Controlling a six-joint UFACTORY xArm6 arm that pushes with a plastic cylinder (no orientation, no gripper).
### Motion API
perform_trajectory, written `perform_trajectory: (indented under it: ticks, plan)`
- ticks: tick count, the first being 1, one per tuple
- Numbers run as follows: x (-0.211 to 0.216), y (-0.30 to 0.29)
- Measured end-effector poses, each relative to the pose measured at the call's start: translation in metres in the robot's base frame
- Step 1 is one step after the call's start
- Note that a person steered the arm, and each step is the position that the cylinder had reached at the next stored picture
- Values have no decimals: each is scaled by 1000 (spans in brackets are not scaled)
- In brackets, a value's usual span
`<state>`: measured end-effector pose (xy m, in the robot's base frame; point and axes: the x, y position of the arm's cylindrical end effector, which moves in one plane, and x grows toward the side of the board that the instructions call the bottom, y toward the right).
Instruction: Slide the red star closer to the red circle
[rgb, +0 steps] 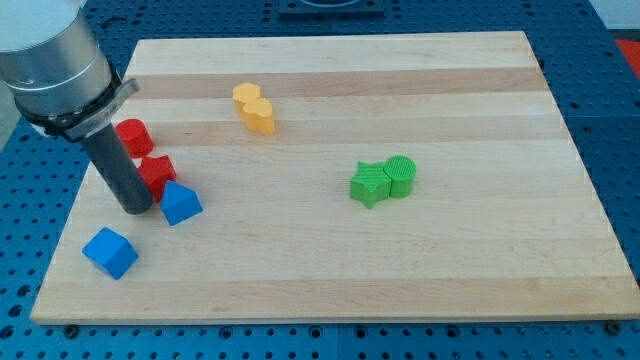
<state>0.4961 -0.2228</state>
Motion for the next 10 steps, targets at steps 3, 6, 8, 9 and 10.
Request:
perform_trajectory:
  ticks: [3,6,8,9,10]
  plan:
    - [19,6]
    - [10,23]
    - [-15,26]
    - [-22,25]
    - [-22,20]
